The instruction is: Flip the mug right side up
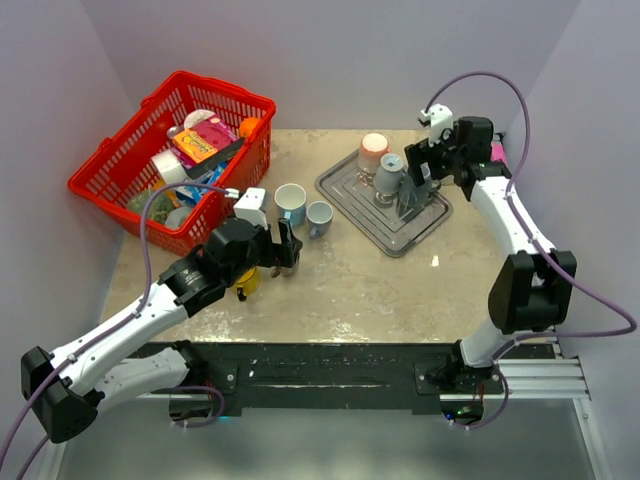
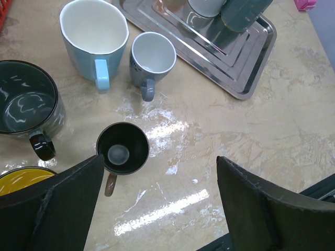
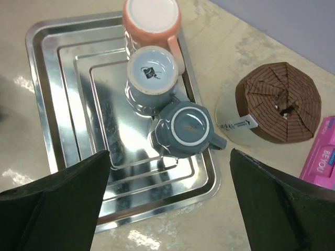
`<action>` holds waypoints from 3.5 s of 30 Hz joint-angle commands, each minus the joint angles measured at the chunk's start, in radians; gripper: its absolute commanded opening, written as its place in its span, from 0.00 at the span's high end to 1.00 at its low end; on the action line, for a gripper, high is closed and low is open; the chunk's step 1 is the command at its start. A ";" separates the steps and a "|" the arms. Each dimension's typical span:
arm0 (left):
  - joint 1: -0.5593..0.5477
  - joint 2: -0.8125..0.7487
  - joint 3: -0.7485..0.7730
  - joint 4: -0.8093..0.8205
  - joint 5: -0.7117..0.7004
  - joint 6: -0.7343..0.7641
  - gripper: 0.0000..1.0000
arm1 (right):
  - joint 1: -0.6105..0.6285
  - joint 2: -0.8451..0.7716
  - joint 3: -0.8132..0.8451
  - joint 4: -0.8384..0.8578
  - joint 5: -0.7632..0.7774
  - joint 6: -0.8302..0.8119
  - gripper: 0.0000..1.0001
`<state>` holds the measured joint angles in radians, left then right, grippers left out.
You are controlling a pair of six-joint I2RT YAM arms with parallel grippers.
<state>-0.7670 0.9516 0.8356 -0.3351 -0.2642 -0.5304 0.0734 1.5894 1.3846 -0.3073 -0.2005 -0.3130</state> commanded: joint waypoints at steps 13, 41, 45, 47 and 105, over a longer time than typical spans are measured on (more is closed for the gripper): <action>0.000 0.039 0.034 0.064 -0.017 0.093 0.07 | -0.161 0.342 0.234 -0.329 -0.310 -0.595 0.03; 0.000 0.138 0.072 0.062 -0.003 0.073 0.07 | -0.161 0.397 0.301 -0.231 -0.255 -0.721 0.09; 0.000 0.144 0.072 0.061 -0.004 0.070 0.07 | -0.161 0.474 0.378 -0.312 -0.310 -0.767 0.09; 0.000 0.147 0.074 0.059 -0.006 0.067 0.07 | -0.162 0.514 0.416 -0.346 -0.329 -0.778 0.10; 0.000 0.196 0.057 0.079 0.028 0.032 0.07 | -0.139 0.543 0.323 -0.403 -0.560 -0.939 0.33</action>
<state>-0.7670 1.1465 0.8864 -0.2996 -0.2348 -0.4870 -0.0837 2.1109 1.6608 -0.6373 -0.7246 -1.1954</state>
